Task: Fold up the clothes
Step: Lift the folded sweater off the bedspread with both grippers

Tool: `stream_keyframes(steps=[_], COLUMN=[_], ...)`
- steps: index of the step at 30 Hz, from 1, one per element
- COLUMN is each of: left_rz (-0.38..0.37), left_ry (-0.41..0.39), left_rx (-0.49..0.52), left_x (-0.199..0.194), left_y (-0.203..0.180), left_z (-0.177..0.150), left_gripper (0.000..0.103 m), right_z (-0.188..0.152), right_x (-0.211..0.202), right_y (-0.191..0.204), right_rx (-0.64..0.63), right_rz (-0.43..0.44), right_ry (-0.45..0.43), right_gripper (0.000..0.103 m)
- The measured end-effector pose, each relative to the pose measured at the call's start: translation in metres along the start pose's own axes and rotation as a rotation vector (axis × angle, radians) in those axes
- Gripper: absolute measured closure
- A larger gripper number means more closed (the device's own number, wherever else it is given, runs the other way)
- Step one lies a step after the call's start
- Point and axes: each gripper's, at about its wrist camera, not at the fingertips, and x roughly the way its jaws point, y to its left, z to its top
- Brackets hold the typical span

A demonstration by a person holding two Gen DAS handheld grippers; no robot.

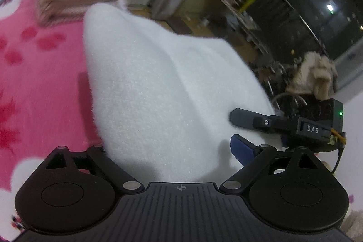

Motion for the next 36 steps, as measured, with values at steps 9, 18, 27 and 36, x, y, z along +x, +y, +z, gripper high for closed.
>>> stream_keyframes(steps=[9,18,27,36], left_rz=[-0.078,-0.143,-0.177,-0.026], left_ry=[0.001,-0.014,-0.045,-0.035], left_rx=[-0.111,-0.081,-0.035,-0.117], left_x=[-0.048,-0.081,-0.095,-0.067], left_y=[-0.036,-0.031,0.030,0.081], left_z=[0.015,0.044,0.073,0.083], left_gripper=[0.011,0.011,0.011,0.011], right_z=[0.021,0.020,0.036,0.044], right_x=[-0.062,-0.060,0.019,0.116], right_y=[0.086,0.168,0.212,0.172], right_rx=[-0.022,-0.074,-0.074,-0.089], right_rz=[-0.106,-0.218,-0.329,-0.260], right_ry=[-0.008,-0.024,0.012,0.095], right_gripper=[0.042,0.042,0.042,0.043])
